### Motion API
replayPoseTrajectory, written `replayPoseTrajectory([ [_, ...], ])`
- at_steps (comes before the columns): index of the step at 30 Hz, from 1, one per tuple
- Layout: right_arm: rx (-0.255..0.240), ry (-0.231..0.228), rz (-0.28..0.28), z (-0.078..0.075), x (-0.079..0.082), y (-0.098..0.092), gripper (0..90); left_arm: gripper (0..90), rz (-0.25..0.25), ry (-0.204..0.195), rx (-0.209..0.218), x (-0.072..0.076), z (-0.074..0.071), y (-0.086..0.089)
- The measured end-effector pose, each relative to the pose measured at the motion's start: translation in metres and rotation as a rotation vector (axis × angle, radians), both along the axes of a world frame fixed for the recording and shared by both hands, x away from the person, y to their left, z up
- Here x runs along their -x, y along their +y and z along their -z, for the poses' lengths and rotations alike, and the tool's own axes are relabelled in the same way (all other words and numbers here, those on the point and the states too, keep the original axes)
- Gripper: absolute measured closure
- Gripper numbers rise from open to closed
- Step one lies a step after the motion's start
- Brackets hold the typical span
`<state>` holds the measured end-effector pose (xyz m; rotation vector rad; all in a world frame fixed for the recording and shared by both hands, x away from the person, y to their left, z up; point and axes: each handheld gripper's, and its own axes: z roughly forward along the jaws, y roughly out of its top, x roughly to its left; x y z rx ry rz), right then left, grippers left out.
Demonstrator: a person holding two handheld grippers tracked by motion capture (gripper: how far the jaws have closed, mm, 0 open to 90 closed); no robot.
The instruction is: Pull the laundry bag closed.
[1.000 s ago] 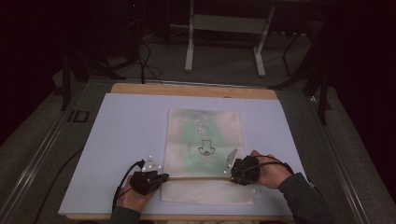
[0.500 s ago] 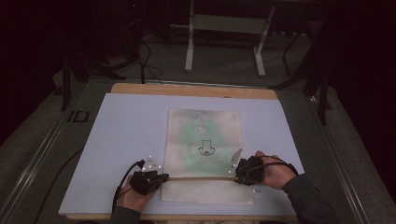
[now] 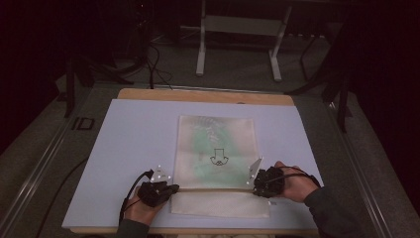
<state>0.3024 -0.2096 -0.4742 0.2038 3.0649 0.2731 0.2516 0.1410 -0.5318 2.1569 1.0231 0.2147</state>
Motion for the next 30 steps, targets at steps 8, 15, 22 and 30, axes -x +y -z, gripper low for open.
replayPoseTrajectory([
  [8, 0.007, 0.002, 0.016, 0.002, 0.000, -0.010, 82.4, 89.6, 0.000, 0.000, -0.003, 0.000, 0.000, 0.000],
  [15, 0.006, 0.009, 0.039, 0.004, -0.001, -0.020, 82.4, 89.6, 0.000, -0.001, -0.005, 0.000, 0.000, 0.000],
  [22, -0.007, 0.019, 0.055, 0.004, -0.002, -0.026, 82.4, 89.5, 0.000, 0.000, -0.003, 0.000, 0.000, 0.000],
  [30, -0.016, 0.030, 0.057, 0.006, -0.003, -0.025, 81.0, 89.5, -0.007, 0.003, 0.001, 0.000, 0.000, 0.000],
])
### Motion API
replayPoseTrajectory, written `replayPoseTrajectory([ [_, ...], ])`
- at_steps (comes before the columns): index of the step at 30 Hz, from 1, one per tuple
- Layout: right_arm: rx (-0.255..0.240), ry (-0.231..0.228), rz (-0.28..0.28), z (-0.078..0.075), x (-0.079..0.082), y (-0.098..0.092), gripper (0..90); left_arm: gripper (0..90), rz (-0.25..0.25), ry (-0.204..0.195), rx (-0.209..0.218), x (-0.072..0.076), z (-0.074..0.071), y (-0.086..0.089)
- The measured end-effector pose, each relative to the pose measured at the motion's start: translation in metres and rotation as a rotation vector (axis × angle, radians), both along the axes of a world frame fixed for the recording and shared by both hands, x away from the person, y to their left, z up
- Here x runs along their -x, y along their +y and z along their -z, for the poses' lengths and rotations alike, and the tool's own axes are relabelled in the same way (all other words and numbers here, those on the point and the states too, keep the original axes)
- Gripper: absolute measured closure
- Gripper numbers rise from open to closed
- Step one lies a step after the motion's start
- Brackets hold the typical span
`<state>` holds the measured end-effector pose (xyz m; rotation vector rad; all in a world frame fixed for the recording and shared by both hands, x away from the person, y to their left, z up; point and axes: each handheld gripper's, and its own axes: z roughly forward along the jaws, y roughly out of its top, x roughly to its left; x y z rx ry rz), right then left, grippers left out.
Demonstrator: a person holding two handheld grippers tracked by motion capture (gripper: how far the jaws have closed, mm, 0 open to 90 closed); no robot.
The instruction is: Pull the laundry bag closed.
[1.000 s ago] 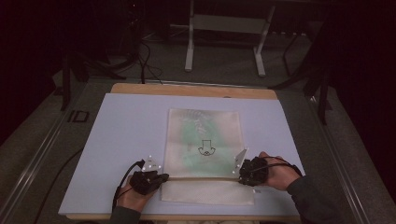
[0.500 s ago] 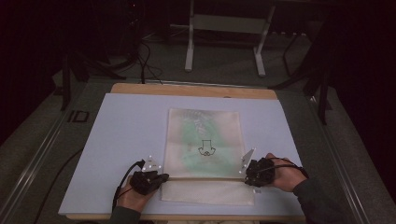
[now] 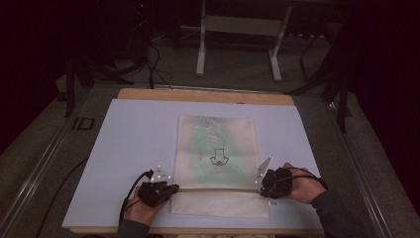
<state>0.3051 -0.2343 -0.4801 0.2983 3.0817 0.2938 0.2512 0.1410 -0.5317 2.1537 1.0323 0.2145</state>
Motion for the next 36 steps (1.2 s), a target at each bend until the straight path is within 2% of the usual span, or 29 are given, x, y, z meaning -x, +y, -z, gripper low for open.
replayPoseTrajectory([
  [5, -0.011, -0.010, 0.006, 0.000, 0.001, -0.005, 76.4, 89.5, -0.003, -0.002, 0.003, 0.001, 0.000, 0.000],
  [18, -0.098, -0.024, 0.059, -0.007, 0.001, -0.015, 69.9, 89.4, -0.006, 0.001, 0.011, 0.000, 0.001, 0.001],
  [29, -0.210, -0.052, 0.135, -0.014, 0.002, -0.036, 66.9, 89.2, -0.009, 0.005, 0.025, 0.000, 0.001, 0.002],
  [36, -0.273, -0.063, 0.194, -0.007, 0.004, -0.049, 64.9, 89.1, -0.010, 0.008, 0.037, -0.001, 0.002, 0.003],
])
